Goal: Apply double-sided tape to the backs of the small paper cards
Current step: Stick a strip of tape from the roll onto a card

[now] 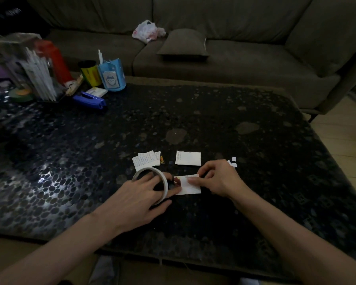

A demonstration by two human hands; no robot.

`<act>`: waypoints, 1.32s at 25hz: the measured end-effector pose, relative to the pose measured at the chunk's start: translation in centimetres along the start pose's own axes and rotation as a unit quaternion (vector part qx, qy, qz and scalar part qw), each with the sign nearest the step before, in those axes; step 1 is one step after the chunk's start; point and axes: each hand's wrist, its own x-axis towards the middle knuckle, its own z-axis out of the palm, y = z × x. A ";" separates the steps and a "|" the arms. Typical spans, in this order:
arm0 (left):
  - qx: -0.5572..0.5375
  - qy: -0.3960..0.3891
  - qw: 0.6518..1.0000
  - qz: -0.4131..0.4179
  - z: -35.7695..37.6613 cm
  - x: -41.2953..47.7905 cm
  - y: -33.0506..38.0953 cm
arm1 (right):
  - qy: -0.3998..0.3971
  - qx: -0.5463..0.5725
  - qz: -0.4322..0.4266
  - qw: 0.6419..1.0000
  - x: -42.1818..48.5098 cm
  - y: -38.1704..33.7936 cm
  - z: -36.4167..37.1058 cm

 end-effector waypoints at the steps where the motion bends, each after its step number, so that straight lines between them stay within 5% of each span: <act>1: -0.001 0.000 1.000 0.001 0.0 0.0 0.0 | -0.007 0.004 0.002 1.000 0.0 0.1 -0.3; 12: 0.000 0.004 0.999 0.042 -0.2 0.5 -0.4 | 0.006 -0.048 -0.082 0.995 -0.2 0.2 -0.4; 20: 0.009 -0.002 0.999 0.047 0.0 0.4 -0.6 | -0.036 -0.283 -0.221 0.933 -1.1 0.5 -2.2; 24: -0.002 -0.001 0.999 0.045 -0.1 0.4 -0.6 | 0.050 -0.185 -0.227 0.955 -0.8 0.4 -2.1; 28: -0.046 0.015 0.999 0.022 -0.2 0.4 -0.6 | 0.132 -0.252 -0.275 0.918 0.7 0.6 -0.8; 33: -0.071 0.047 0.996 -0.031 -0.5 0.4 -0.8 | 0.115 -0.350 -0.330 0.869 1.9 0.0 -0.1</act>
